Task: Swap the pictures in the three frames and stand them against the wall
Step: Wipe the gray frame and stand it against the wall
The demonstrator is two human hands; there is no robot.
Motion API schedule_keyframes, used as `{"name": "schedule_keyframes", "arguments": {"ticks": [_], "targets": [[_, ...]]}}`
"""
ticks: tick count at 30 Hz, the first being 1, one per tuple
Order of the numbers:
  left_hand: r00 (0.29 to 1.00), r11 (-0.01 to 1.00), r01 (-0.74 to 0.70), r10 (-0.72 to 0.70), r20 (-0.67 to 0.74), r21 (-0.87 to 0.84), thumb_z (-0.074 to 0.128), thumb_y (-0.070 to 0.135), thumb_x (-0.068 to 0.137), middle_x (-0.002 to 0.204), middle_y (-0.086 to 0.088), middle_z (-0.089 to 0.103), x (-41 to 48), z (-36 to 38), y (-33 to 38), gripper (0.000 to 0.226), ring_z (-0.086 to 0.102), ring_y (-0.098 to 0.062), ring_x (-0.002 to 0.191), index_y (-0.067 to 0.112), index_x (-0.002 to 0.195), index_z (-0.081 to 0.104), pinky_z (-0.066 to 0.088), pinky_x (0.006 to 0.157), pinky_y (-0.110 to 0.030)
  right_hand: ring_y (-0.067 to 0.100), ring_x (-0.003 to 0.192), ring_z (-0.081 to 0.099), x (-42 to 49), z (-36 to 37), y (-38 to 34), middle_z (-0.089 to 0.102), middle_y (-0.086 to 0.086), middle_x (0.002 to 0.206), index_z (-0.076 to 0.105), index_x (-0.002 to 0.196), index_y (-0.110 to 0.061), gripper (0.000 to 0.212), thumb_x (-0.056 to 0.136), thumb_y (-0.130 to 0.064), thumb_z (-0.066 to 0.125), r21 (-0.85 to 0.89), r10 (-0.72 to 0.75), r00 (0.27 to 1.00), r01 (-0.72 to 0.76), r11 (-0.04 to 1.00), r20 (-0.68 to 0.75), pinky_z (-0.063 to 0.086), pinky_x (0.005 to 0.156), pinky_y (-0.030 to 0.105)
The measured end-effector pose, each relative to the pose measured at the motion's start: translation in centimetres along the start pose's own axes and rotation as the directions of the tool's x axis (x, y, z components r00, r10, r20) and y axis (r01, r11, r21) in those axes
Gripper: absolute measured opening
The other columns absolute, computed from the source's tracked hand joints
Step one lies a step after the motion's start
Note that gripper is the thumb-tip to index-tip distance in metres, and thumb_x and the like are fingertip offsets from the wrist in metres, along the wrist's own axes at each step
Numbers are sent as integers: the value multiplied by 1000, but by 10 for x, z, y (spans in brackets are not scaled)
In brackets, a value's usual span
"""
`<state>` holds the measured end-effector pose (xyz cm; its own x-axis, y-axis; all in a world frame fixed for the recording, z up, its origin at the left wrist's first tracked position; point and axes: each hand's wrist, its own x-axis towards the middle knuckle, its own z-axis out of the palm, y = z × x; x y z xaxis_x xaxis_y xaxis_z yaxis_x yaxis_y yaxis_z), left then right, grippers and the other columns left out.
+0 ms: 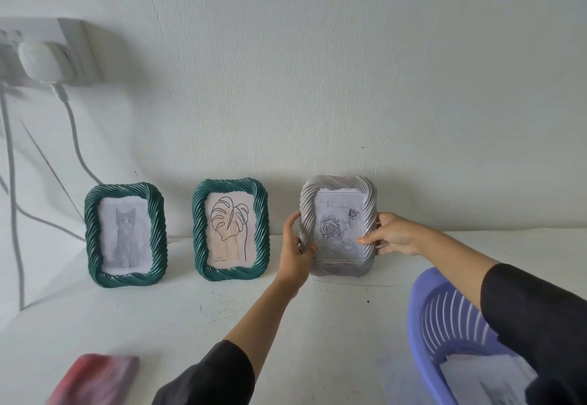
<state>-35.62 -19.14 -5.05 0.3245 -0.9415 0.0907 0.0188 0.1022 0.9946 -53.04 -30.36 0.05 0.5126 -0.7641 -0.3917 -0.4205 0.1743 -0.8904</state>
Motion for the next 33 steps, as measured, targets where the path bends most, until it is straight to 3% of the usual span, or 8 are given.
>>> {"name": "schedule_keyframes", "arguments": {"ticks": [6, 9, 16, 23, 33], "targets": [[1000, 1000, 12, -11, -27, 23, 46, -12, 88, 96, -8, 54, -3, 0, -4, 67, 55, -16, 80, 31, 136, 26, 52, 66, -23, 18, 86, 62, -3, 1, 0, 62, 2, 91, 53, 108, -10, 38, 77, 6, 66, -27, 0, 999, -2, 1000, -51, 49, 88, 36], [998, 999, 47, -46, -44, 25, 49, -8, 88, 95, -8, 54, -5, -2, -7, 67, 55, -21, 88, 27, 140, 23, 51, 69, -25, 20, 93, 60, -6, 1, 0, 61, 0, 93, 53, 105, -12, 36, 77, 5, 67, -62, 13, 999, -16, 998, -52, 46, 96, 39], [995, 994, 88, -86, -45, 56, 52, -2, 90, 99, -8, 56, -9, -4, -9, 55, 55, -20, 90, 18, 137, 33, 50, 70, -23, 19, 89, 59, -15, 2, 1, 59, -3, 91, 53, 87, -20, 27, 81, 5, 63, -110, 27, 999, -32, 993, -46, 45, 89, 37], [995, 990, 90, -84, -62, 113, 51, -1, 90, 105, -10, 55, -9, -2, -10, 51, 53, -18, 90, 17, 136, 35, 48, 69, -21, 15, 76, 60, -19, 4, 1, 60, -1, 87, 52, 89, -18, 26, 82, 5, 61, -144, 43, 998, -50, 988, -48, 46, 87, 35], [992, 980, 117, -106, -75, 161, 49, -2, 90, 109, -11, 55, -9, -2, -11, 49, 51, -20, 92, 14, 135, 36, 44, 65, -20, 21, 92, 59, -23, 5, 1, 60, -2, 90, 51, 101, -18, 31, 82, 4, 62, -162, 50, 995, -63, 985, -83, 47, 85, 34]]}}
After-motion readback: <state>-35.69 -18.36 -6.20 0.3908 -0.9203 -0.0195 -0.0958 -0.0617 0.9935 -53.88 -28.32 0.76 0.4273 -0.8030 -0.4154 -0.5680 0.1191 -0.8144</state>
